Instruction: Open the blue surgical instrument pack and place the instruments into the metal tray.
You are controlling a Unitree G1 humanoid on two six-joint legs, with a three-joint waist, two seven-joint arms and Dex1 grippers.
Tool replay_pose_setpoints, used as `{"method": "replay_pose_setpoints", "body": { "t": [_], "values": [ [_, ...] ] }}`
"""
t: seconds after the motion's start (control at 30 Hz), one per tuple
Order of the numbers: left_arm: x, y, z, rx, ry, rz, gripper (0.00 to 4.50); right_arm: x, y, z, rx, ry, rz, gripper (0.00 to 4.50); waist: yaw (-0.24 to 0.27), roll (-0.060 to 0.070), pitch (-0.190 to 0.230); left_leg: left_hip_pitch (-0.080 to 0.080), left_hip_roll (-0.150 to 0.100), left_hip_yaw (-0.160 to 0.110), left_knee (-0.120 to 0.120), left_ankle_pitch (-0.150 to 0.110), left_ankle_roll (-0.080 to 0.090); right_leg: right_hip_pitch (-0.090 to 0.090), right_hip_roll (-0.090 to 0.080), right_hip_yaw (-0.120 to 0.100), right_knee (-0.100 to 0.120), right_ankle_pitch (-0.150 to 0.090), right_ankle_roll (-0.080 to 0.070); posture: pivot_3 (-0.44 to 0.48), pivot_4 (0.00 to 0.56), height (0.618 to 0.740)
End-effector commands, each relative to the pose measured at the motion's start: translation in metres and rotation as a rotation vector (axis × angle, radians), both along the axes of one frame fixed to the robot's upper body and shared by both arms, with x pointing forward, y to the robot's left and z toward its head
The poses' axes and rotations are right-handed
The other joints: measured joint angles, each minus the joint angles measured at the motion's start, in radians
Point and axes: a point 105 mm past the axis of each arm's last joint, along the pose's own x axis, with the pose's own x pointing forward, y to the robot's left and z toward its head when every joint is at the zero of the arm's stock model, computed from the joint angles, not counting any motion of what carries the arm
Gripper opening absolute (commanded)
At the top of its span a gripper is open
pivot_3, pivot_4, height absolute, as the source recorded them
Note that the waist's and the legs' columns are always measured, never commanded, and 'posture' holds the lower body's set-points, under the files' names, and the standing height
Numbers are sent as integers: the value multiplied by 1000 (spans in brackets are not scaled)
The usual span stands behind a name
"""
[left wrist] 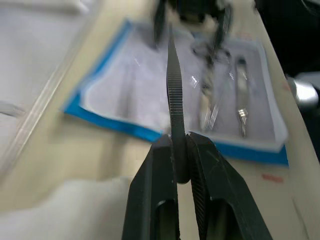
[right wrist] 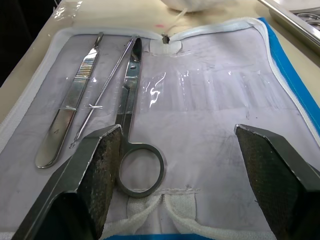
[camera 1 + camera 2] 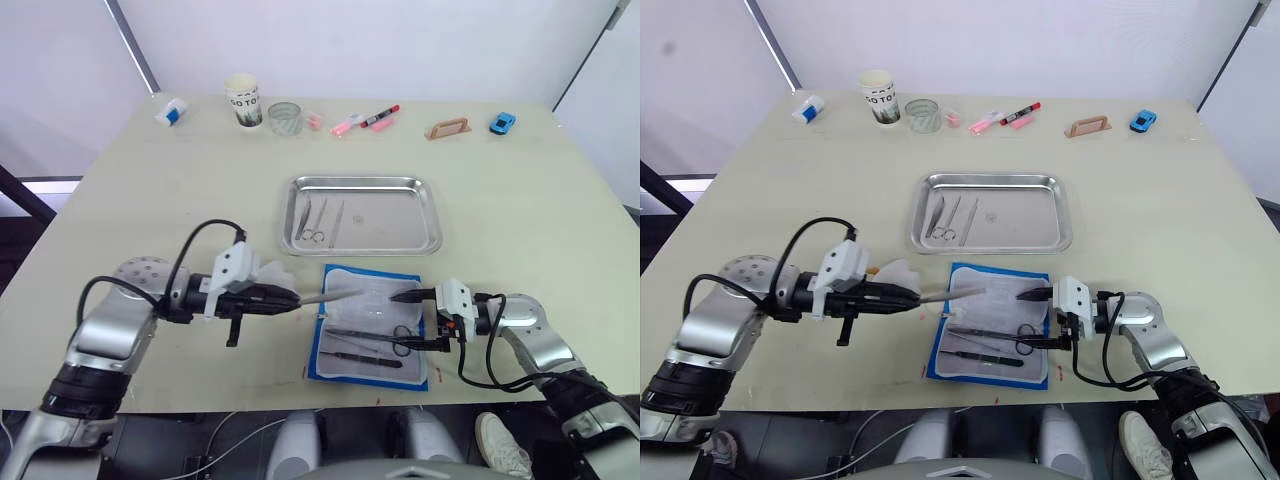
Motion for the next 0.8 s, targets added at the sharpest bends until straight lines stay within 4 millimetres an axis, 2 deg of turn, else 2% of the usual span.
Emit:
{"method": "replay_pose_setpoints", "body": {
  "t": [0.03, 0.13, 0.27, 0.43, 0.57, 0.7, 0.8],
  "values": [
    [3, -4, 21, -69, -49, 82, 43, -13, -19, -53, -193, 157, -35, 3748, 0, 0, 0, 0, 0, 0, 0, 0, 0, 0, 0, 0, 0, 0, 0, 0, 150, 740],
    [18, -12, 28, -120, -66, 209, 43, -11, -19, -52, -194, 154, -28, 3748, 0, 0, 0, 0, -1, 0, 0, 0, 0, 0, 0, 0, 0, 0, 0, 0, 150, 740],
    [45, -32, 30, -141, -125, 426, 43, -9, -19, -51, -196, 151, -22, 3748, 1, -5, -3, 1, -2, 0, 0, 0, 0, 1, 2, 0, 0, 1, 0, 0, 150, 740],
    [76, -60, 37, -181, -120, 662, 43, -9, -20, -51, -196, 150, -21, 3748, 0, -10, -6, 3, -3, -1, 0, 0, 0, 5, 2, 0, 0, 3, 3, 0, 150, 740],
    [101, -79, 29, -176, -50, 860, 43, -9, -19, -49, -188, 148, -26, 3748, 0, -11, -7, 4, -4, -2, 0, 0, 0, 6, 2, 0, 0, 3, 3, 0, 150, 740],
    [112, -92, 21, -170, -6, 958, 43, -10, -19, -49, -187, 149, -28, 3748, -3, -9, -6, 4, -5, -3, 0, 0, 0, 7, 2, 1, 0, 3, 3, 0, 150, 740],
    [118, -102, 20, -155, -42, 993, 43, -11, -21, -49, -191, 153, -27, 3748, -1, -9, -6, 4, -5, -4, 0, 0, 0, 7, 2, 0, 0, 3, 3, 0, 150, 740]
  ]
}}
